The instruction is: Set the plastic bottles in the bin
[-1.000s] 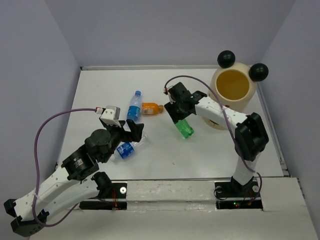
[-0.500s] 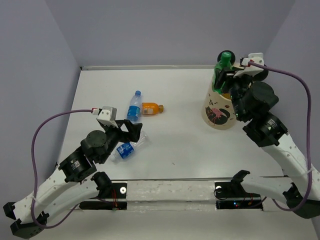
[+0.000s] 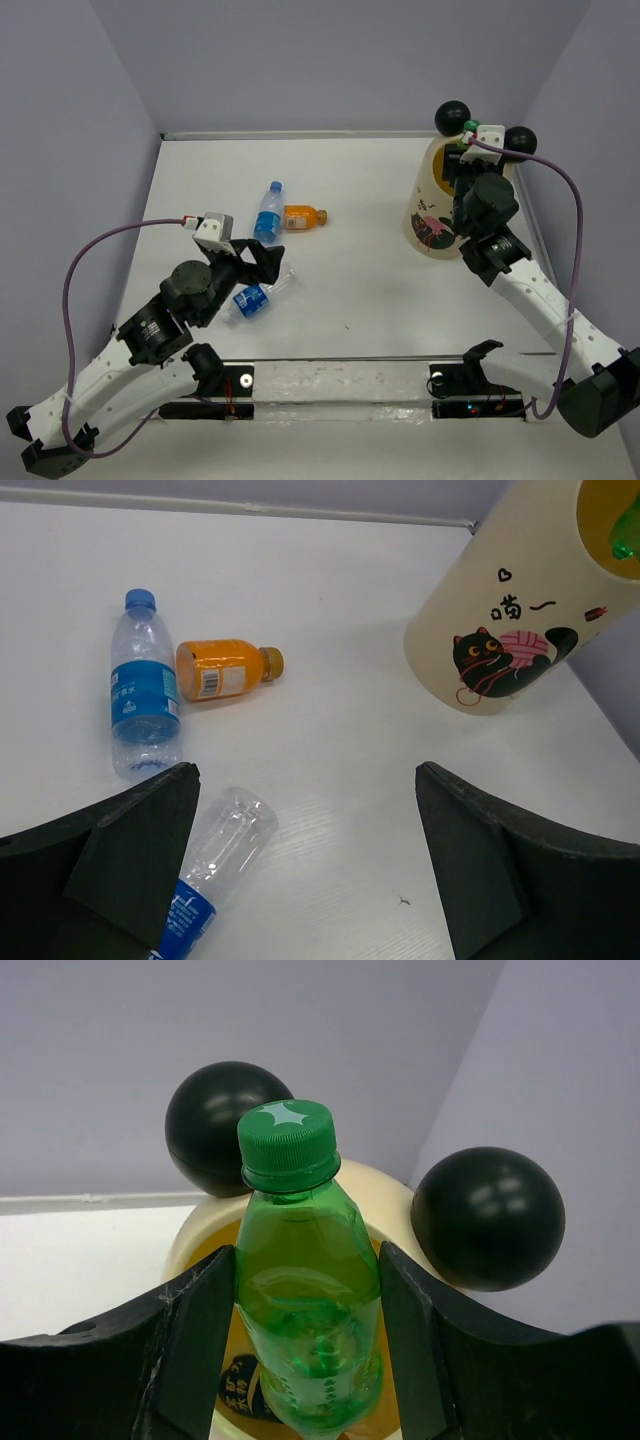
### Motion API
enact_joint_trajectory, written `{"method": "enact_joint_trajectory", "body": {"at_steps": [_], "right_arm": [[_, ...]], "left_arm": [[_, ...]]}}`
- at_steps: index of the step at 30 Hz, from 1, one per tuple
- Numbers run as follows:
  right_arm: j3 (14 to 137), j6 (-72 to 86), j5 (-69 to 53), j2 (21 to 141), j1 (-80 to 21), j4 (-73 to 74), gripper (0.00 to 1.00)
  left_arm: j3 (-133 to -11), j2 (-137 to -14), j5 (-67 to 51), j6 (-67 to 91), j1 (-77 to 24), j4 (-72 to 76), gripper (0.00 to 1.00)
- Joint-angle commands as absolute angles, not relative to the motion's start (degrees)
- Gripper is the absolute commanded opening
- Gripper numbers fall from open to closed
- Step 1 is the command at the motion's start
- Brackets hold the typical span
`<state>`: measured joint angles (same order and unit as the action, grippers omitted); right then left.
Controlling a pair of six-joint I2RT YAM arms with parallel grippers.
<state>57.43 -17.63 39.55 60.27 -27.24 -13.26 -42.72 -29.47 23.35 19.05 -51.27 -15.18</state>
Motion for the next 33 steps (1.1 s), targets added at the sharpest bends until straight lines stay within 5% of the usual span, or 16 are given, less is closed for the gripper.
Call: {"method": "enact_joint_trajectory", "body": {"at_steps": [1,3,7,8,13,21,23,25,29,33], "right_arm": [[56.4,-18.8,37.6,59.5,-26.6,-25.1,0.29],[55.8,-18.2,37.8,59.3,-26.6,-24.7,0.34],[55.8,-16.3,39.5,58.1,-26.6,-21.2,0.87],[55.8,-16.0,39.9,57.9,-26.6,-19.8,0.89],[57.3,-14.3,38.9,55.9,-26.6,-15.8,0.92],[68.3,0.0,17.4,60.4,-26.6,11.2,0.65],[70.4,6.0,7.9,64.4,-28.8,14.5,0.50],[70.5,8.1,5.2,67.0,-35.5,15.6,0.47],[72.2,10.7,2.9,76.4,-45.8,14.0,0.52],[74.0,6.3,-6.8,83.7,-52.3,12.5,0.81]], "left_arm": [[-42.0,-28.9,23.0,18.1,-51.0,-12.0,0.99],[-42.0,-28.7,23.1,18.2,-51.0,-12.1,0.99],[-42.0,-29.0,23.1,18.1,-50.9,-12.0,0.99],[-42.0,-29.0,23.0,18.2,-50.9,-12.0,0.99],[-42.0,-28.9,23.5,18.4,-50.7,-12.0,0.99],[-41.7,-25.2,25.0,18.8,-49.4,-10.8,0.99],[-41.7,-24.9,26.2,19.2,-48.9,-10.8,0.99],[-41.7,-24.7,27.0,19.4,-48.3,-10.9,0.99],[-41.7,-24.6,29.5,20.0,-47.4,-11.4,0.99],[-42.0,-24.1,32.9,20.7,-47.0,-12.4,0.99]]}}
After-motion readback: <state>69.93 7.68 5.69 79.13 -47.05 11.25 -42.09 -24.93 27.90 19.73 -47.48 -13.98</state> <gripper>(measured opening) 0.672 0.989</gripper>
